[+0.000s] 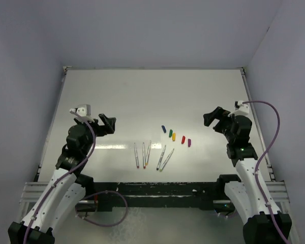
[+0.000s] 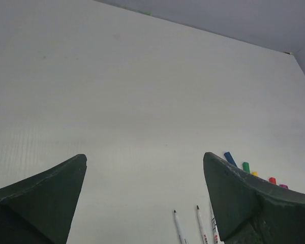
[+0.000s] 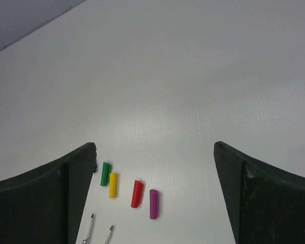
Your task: Insert the pens into the pen caps
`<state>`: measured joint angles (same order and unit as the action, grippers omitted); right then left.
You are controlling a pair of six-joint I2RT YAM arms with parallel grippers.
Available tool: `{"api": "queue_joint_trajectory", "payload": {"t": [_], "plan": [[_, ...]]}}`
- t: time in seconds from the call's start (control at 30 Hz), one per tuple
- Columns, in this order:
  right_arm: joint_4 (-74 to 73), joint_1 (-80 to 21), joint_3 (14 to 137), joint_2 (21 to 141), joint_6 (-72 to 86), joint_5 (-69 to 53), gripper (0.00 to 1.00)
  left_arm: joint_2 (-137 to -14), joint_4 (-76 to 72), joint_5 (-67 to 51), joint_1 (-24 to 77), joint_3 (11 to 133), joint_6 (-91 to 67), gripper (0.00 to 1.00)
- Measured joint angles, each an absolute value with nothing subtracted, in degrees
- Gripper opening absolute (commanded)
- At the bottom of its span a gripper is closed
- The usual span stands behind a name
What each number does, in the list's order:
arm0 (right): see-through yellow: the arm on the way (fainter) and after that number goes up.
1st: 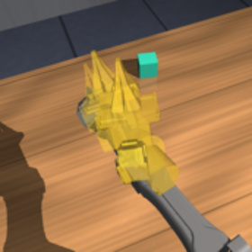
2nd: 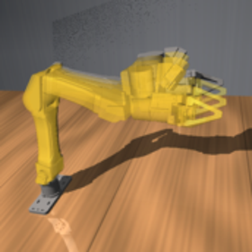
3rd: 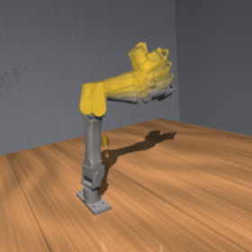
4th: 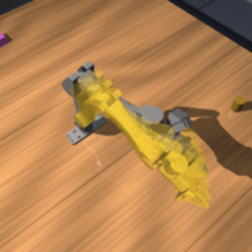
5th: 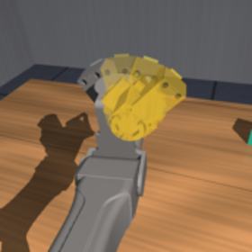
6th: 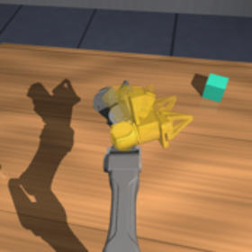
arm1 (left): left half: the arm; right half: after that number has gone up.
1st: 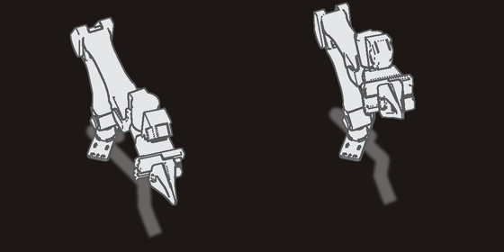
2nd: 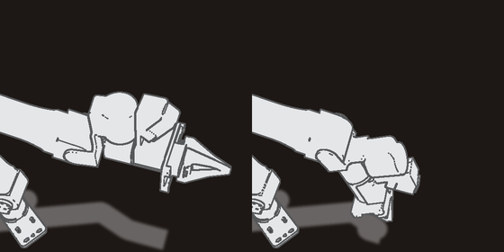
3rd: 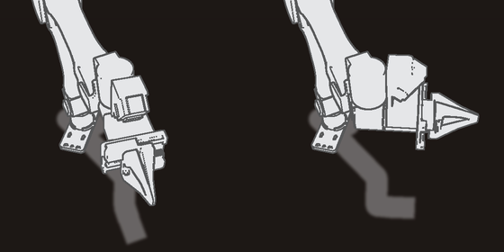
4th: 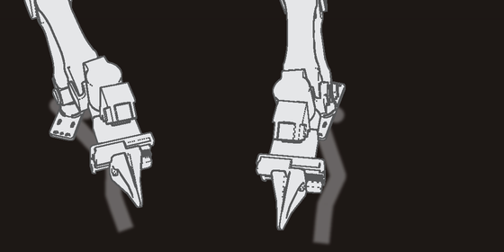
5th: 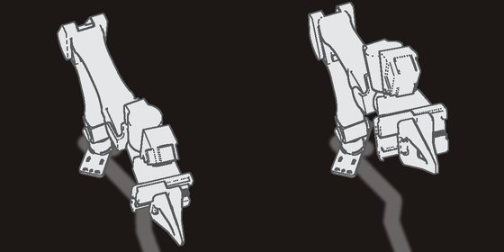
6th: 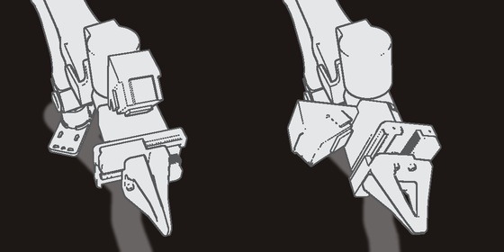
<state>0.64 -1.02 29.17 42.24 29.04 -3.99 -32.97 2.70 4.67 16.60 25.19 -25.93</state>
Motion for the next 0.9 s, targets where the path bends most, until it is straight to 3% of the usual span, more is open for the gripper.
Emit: {"api": "queue_joint_trajectory", "payload": {"t": [0.4, 0.9], "plan": [[0.3, -1.0, 29.2, 42.8, 32.2, -2.7, 1.00, -31.3, 4.0, 6.2, 16.6, 25.2, -26.4, 0.99], [3.4, -1.0, 27.6, 41.7, 29.9, -5.2, 1.00, -39.0, 7.5, 2.8, 16.6, 27.9, -24.9, 0.99]]}}
